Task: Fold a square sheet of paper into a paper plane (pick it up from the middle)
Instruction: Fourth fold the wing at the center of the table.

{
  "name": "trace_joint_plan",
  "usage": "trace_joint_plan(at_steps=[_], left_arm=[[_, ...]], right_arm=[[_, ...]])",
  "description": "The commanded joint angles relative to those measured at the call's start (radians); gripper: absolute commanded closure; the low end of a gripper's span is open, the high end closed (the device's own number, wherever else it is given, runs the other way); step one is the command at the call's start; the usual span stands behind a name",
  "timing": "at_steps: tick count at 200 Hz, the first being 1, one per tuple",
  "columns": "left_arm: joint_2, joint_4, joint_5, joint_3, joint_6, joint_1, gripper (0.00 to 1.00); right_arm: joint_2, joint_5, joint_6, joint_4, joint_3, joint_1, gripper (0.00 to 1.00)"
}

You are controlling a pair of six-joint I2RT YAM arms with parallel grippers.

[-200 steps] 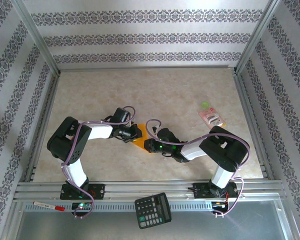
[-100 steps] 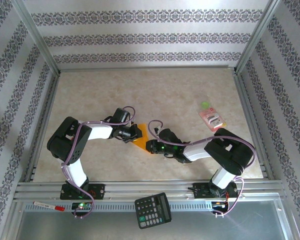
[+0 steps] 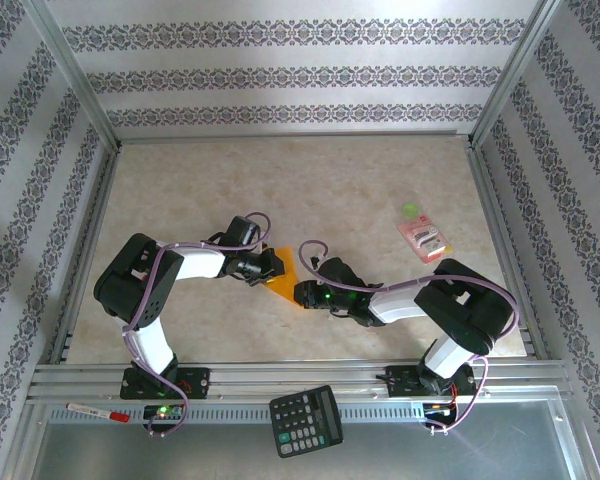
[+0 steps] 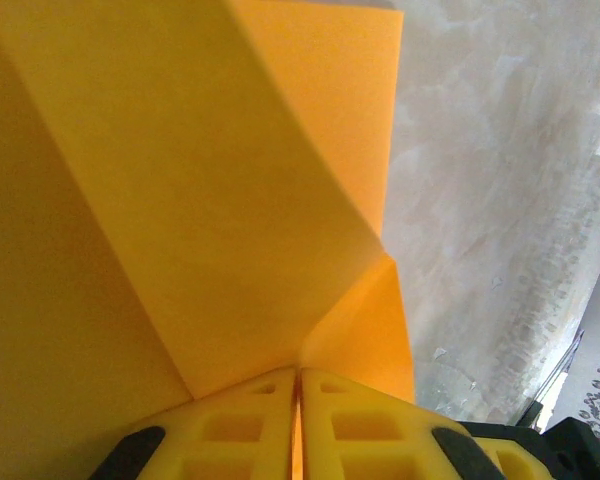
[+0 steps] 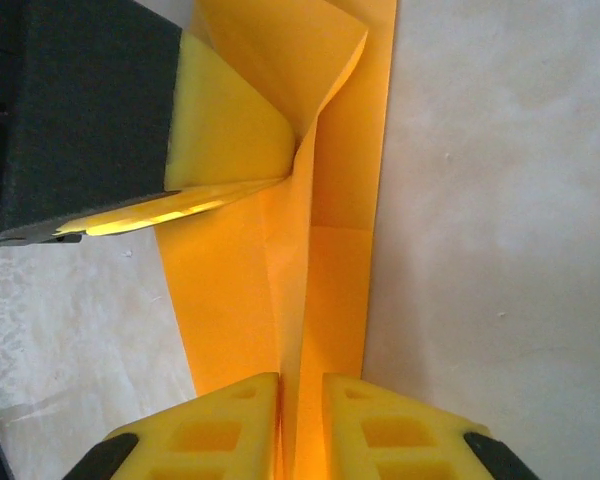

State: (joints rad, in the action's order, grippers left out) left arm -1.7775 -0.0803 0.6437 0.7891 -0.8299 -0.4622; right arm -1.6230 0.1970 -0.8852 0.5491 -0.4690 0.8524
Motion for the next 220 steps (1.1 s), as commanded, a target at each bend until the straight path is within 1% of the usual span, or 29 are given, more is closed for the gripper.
trace_joint_plan(at_steps=[1,74,117,157,192,220], left_arm=[[-0.005,0.033,-0.032,-0.032,0.02,0.009,0.89],[-0.003,0.04,-0.032,-0.031,0.025,0.009,0.89],[0.0,0.047,-0.037,-0.029,0.028,0.009,0.89],[0.002,0.043,-0.044,-0.04,0.024,0.009,0.89],[0.015,0.033,-0.049,-0.056,0.014,0.009,0.89],[0.029,0.035,-0.05,-0.059,0.013,0.009,0.88]], right_arm=[[0.002,0.006,0.001,-0.014,-0.026,-0.012,0.81],[0.0,0.024,0.01,-0.026,-0.059,-0.022,0.82],[-0.004,0.029,-0.004,-0.021,-0.045,-0.014,0.91],[-0.008,0.01,-0.017,-0.02,-0.036,0.022,0.94],[-0.046,-0.017,-0.017,-0.026,-0.032,0.057,0.97],[-0.069,-0.027,-0.023,-0.011,-0.015,0.065,0.98]])
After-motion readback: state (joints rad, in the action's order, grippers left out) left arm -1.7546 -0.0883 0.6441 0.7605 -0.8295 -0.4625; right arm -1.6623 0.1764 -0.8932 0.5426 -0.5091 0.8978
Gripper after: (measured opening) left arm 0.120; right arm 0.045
